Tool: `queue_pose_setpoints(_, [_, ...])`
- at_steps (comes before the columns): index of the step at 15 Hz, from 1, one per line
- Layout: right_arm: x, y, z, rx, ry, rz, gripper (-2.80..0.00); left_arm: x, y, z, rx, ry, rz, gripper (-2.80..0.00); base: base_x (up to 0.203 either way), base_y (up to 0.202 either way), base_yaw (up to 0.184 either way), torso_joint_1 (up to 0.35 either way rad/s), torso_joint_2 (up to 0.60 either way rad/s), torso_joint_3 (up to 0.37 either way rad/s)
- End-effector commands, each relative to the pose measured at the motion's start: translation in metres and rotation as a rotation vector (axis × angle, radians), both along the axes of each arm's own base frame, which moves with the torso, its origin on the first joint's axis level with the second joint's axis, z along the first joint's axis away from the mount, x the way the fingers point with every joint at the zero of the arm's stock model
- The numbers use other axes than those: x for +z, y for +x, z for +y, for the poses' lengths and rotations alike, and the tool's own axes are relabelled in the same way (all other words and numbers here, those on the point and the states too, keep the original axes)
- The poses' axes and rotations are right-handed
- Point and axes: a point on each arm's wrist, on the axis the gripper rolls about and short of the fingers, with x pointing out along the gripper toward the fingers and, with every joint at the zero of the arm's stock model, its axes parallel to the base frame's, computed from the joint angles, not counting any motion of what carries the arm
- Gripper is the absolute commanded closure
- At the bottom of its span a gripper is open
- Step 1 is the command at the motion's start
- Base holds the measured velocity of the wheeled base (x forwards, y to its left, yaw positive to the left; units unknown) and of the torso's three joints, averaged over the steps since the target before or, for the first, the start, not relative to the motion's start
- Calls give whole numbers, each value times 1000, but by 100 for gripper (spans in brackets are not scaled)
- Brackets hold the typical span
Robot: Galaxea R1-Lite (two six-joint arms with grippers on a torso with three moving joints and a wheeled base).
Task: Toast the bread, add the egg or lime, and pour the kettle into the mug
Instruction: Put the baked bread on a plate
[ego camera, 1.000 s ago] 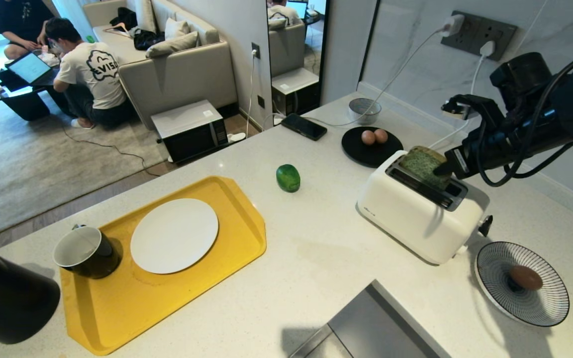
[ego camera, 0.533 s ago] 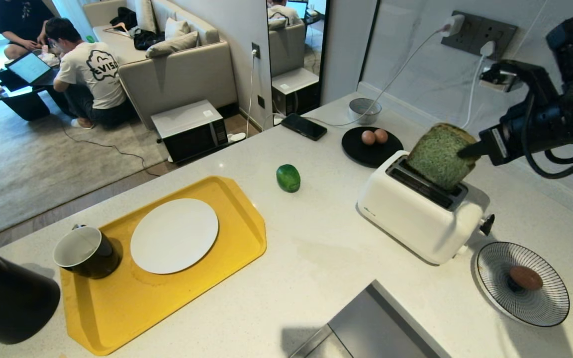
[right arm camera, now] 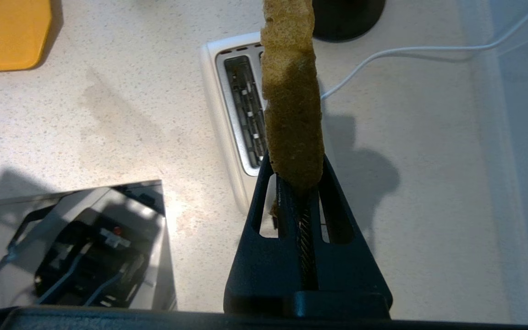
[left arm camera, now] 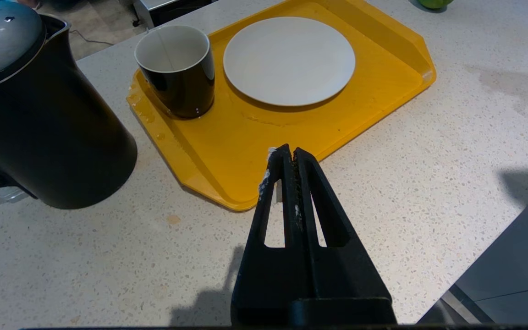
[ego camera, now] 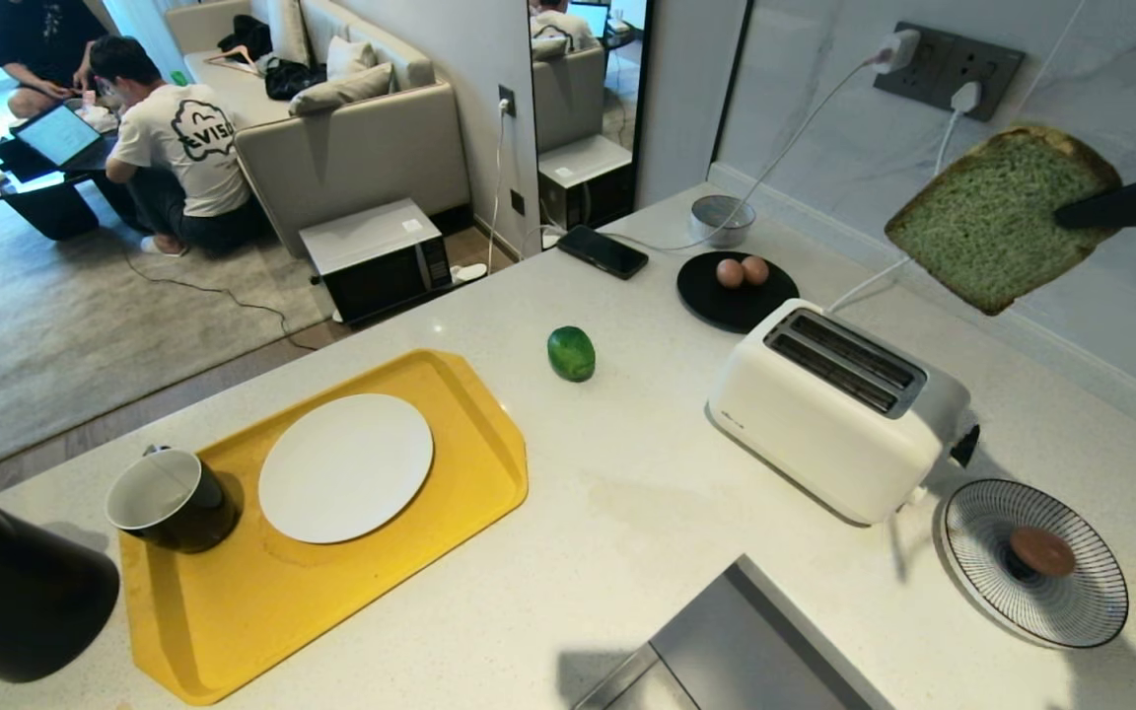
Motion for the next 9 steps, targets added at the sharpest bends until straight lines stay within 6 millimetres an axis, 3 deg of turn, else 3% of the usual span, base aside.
queue_pose_setpoints(1, [12, -29, -3, -30, -21, -66, 0, 0, 0, 0, 1, 0, 1, 0, 0, 0, 0, 0, 0, 0])
queue_pose_setpoints(5, [11, -41, -5, -61, -50, -76, 0, 0, 0, 0, 0, 0, 1, 0, 1, -3, 21, 0, 0, 1])
queue_pose_setpoints(9, [9, -49, -6, -65, -52, -75, 0, 0, 0, 0, 1, 0, 1, 0, -1, -8, 163, 0, 1, 4])
